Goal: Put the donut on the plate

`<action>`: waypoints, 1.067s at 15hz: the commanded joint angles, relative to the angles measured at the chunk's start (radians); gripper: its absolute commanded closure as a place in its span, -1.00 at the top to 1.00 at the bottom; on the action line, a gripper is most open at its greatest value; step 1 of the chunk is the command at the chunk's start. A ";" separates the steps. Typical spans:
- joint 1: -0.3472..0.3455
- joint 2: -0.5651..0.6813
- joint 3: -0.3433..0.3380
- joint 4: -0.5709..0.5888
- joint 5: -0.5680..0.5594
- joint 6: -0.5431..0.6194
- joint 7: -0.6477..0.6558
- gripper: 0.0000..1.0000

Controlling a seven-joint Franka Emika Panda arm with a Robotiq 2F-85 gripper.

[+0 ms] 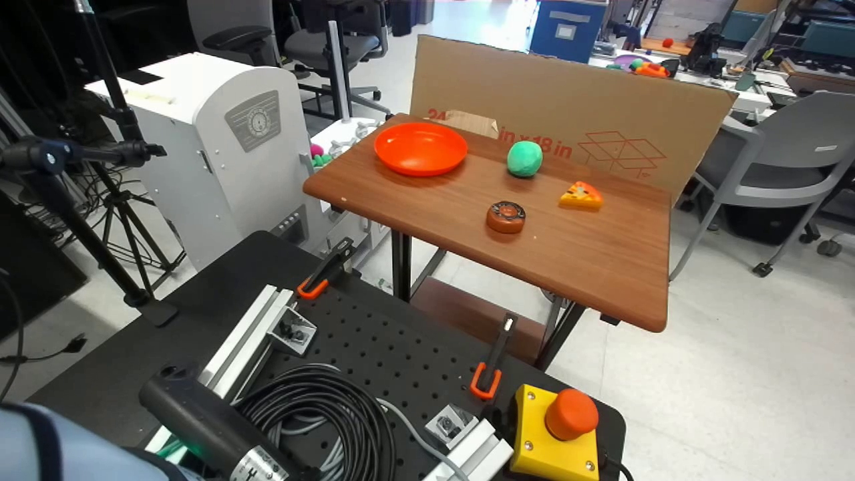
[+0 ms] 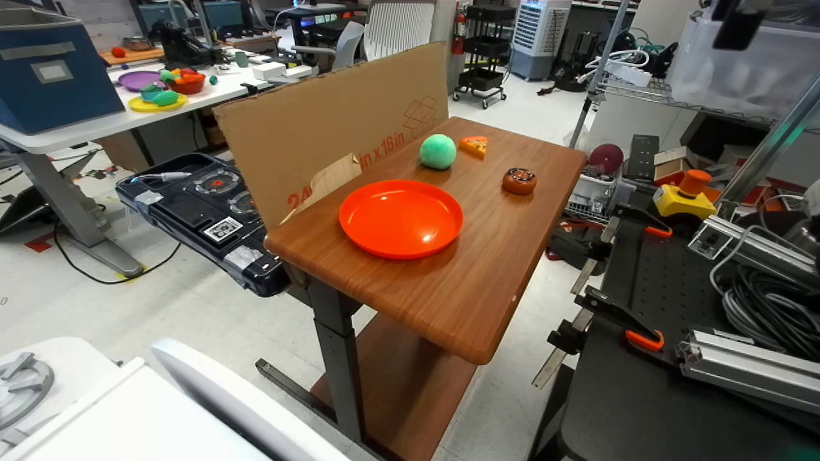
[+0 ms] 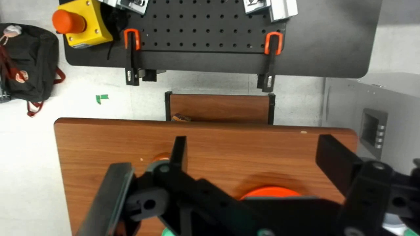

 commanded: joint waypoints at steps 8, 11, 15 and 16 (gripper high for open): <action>-0.111 0.323 -0.176 0.135 -0.044 0.307 -0.129 1.00; -0.126 0.420 -0.207 0.169 -0.045 0.370 -0.153 1.00; -0.137 0.563 -0.235 0.239 -0.030 0.415 -0.205 1.00; -0.139 0.597 -0.238 0.258 -0.025 0.425 -0.212 1.00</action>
